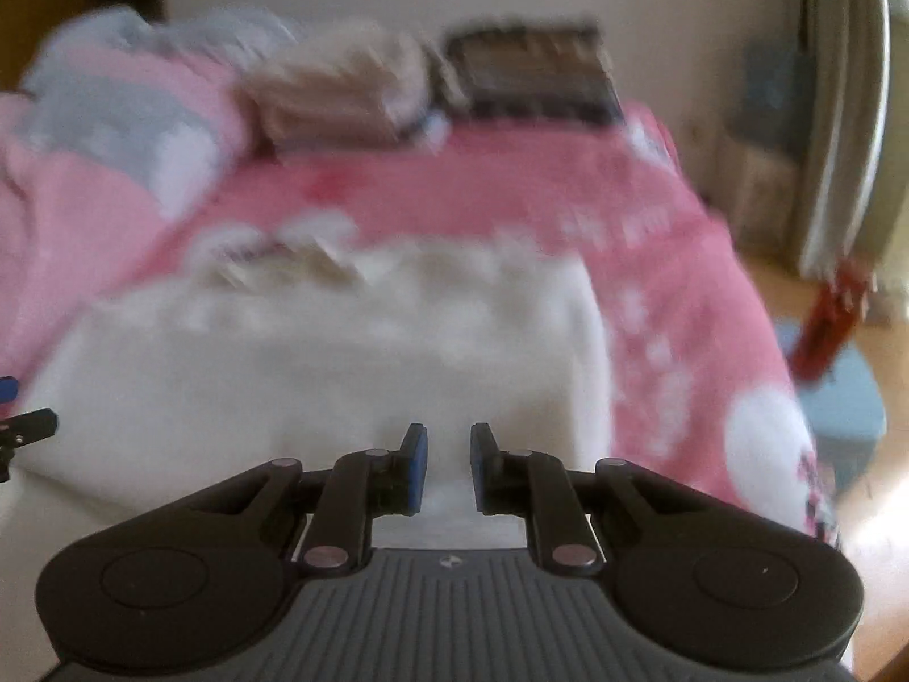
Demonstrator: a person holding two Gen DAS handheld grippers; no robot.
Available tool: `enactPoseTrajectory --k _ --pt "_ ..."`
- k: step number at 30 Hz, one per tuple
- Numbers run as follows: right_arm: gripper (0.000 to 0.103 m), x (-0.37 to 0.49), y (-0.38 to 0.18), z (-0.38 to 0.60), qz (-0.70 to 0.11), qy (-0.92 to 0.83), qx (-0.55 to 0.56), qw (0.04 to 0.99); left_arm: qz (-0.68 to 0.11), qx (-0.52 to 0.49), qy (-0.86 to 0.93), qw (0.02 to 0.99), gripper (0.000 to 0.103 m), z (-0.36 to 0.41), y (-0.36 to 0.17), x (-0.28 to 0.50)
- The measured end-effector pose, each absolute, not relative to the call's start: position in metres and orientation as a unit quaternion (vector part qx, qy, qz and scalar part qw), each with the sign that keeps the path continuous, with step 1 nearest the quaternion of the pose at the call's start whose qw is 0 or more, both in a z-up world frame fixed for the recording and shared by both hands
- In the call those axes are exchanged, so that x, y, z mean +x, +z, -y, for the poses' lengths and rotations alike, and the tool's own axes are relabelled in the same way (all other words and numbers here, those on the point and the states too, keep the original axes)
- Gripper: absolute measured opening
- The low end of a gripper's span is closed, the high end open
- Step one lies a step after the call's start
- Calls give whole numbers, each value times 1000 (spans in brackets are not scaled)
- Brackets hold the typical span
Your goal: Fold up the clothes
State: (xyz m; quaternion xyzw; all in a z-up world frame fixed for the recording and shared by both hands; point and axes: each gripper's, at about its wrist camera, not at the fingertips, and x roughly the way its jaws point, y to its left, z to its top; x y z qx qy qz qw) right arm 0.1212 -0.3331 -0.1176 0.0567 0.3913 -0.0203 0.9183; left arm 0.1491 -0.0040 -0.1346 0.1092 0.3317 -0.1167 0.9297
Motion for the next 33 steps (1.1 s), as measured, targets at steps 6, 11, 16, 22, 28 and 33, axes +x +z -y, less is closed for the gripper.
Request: enactPoseTrajectory --k 6,11,16,22,28,33 --pt "15 125 -107 350 -373 -18 106 922 -362 154 -120 912 72 13 -119 160" --pt "14 134 -114 364 -357 -35 102 928 -391 194 -100 894 72 19 -106 182" --pt "14 134 -128 371 -356 -43 123 925 -375 147 -64 913 74 13 -126 174" --pt "15 115 -97 349 -347 3 84 934 -358 110 -40 926 75 9 -127 162" --pt "15 118 -124 338 -383 1 63 922 -374 80 -38 923 75 6 -111 150" --pt "16 108 -103 315 -371 27 39 927 -378 113 -60 917 80 10 -109 132"
